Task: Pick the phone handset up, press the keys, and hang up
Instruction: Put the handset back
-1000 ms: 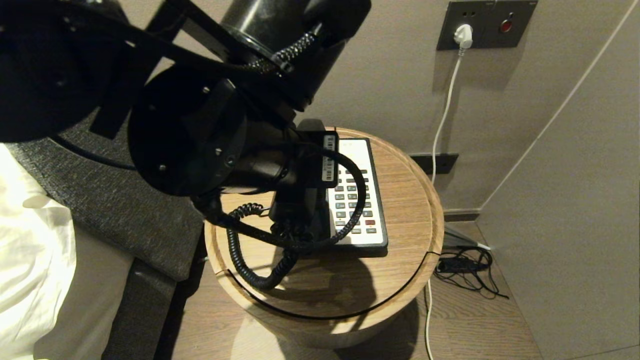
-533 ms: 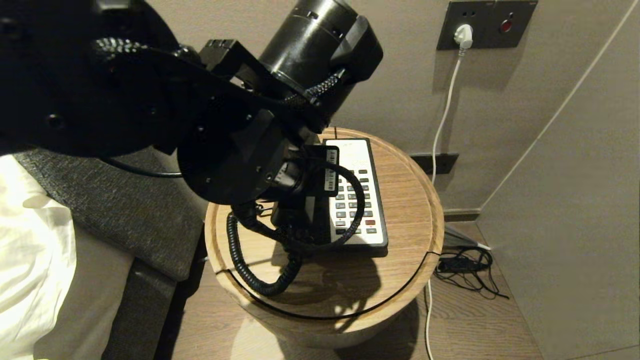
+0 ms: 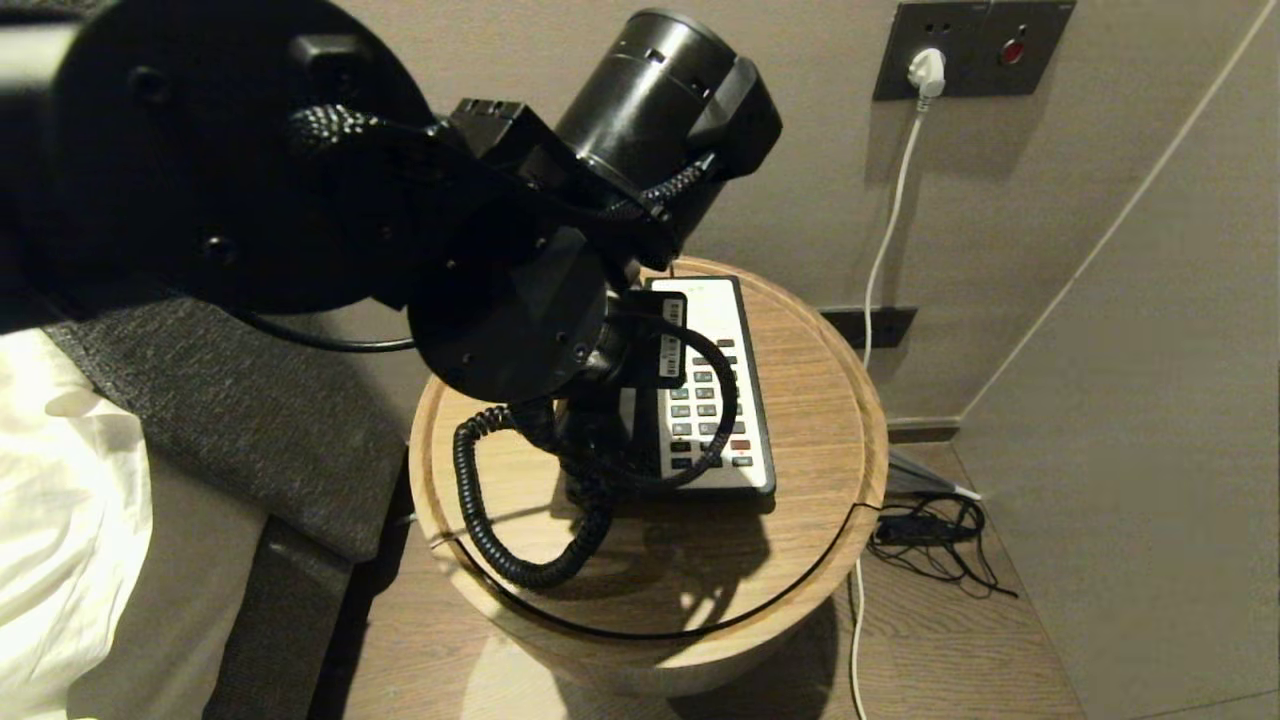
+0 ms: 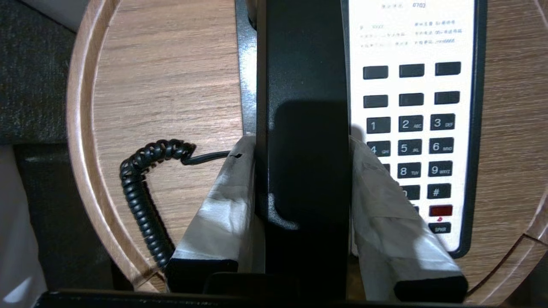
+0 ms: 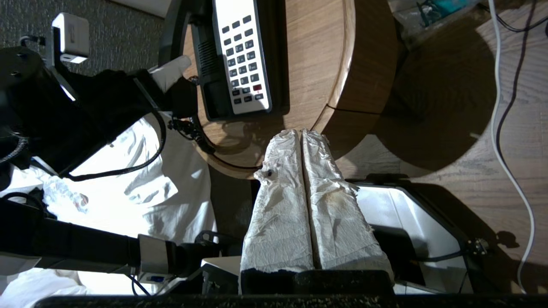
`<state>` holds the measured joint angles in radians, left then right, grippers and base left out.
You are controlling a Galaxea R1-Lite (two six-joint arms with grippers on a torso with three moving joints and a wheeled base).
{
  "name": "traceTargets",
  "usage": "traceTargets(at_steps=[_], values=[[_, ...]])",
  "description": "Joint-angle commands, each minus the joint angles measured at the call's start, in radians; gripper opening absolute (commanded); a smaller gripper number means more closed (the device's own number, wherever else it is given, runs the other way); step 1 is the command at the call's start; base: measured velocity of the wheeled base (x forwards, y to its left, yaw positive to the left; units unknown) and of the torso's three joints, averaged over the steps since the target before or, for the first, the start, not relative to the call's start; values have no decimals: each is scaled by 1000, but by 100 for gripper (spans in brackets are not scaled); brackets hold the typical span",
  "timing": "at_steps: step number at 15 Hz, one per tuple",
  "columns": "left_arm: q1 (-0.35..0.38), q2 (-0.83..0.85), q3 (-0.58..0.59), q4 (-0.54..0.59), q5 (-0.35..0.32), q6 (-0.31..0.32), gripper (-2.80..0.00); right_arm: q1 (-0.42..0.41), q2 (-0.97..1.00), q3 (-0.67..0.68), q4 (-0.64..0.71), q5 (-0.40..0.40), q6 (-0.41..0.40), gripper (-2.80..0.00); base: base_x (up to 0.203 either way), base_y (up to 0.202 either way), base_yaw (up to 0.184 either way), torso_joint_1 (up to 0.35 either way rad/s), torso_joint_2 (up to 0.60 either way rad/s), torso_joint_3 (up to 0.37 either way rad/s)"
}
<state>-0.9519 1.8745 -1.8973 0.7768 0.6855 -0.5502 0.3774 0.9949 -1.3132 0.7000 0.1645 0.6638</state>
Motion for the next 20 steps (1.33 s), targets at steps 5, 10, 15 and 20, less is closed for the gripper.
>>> traceTargets(at_steps=[5,10,15,20], values=[[-1,42,-15,11,3,-2,-280,0,-5,12,4,3,3,-280,0,0,0,0,0,0],[-2,62,-15,25,2,-4,-280,0,-7,17,4,3,3,-280,0,0,0,0,0,0],[-2,74,-13,29,-1,-10,-280,0,-4,14,3,3,2,-280,0,0,0,0,0,0],[-2,84,-13,30,-3,-17,-280,0,-4,14,-5,20,2,-280,0,0,0,0,0,0]])
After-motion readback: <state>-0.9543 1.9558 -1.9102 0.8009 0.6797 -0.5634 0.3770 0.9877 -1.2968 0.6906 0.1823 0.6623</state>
